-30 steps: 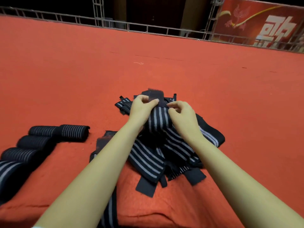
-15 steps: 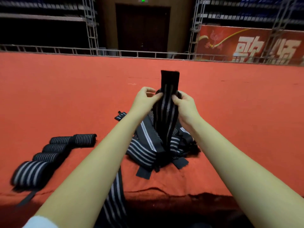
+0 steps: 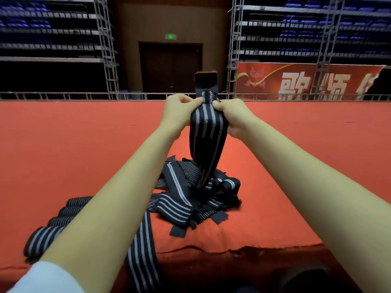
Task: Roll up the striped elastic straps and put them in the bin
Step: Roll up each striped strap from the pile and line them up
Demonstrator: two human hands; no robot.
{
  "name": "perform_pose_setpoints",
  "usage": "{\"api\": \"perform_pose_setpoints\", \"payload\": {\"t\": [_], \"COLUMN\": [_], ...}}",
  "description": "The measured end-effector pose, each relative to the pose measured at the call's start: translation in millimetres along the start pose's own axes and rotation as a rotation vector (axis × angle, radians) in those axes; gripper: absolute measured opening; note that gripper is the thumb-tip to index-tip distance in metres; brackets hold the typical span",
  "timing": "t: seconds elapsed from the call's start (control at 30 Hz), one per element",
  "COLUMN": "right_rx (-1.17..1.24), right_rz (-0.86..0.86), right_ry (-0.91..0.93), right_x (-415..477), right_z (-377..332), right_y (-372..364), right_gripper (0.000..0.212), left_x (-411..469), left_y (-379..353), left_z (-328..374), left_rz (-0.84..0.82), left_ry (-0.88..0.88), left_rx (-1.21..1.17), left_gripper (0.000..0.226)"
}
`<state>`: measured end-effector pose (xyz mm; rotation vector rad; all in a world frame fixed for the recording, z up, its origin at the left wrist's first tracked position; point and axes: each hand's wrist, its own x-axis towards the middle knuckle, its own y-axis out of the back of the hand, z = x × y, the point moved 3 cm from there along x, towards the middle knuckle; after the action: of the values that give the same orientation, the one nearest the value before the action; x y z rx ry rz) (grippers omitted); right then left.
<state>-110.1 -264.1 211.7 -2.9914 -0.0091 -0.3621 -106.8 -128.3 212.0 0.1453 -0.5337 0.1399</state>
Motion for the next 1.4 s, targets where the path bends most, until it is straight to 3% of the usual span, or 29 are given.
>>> {"api": "perform_pose_setpoints", "payload": {"t": [0.33,0.5,0.67,0.83,1.0,1.07,1.2,1.27,1.4], "right_rx": [0.074,-0.023,-0.139,-0.287,-0.583,-0.638,-0.636,-0.597,-0.576], "right_rz": [-0.052,-0.107,-0.240,-0.073,0.065,0.006,-0.205,-0.327,-0.353], "right_ry": [-0.004,-0.126,-0.288,-0.365,-0.281,-0.268,-0.215,-0.289,-0.310], "right_x": [-40,-51,-48,-20,-5,-4,-20,-11,8], "right_z": [-4,50,123,193,242,250,263,262,253], "right_y": [-6,-1,2,42,81,83,75,78,93], "right_gripper": [0.022,0.018,0.015,0.026,0.052,0.055,0.028,0.035,0.036], "left_x": [-28,-47,-61,-85,-98,-97,-96,-93,-95], "left_y": [14,19,28,36,15,-5,-52,-62,-55], "left_z": [23,-33,-134,-208,-252,-251,-247,-249,-255], "left_rz": [-0.006,-0.059,-0.150,-0.158,-0.284,-0.389,-0.584,-0.592,-0.524], "left_ry": [-0.040,0.134,0.343,0.413,0.500,0.443,0.378,0.344,0.309], "left_rx": [0.091,0.158,0.218,0.263,0.265,0.257,0.286,0.352,0.450], "left_gripper": [0.022,0.026,0.042,0.035,0.022,0.022,0.019,0.020,0.018]}}
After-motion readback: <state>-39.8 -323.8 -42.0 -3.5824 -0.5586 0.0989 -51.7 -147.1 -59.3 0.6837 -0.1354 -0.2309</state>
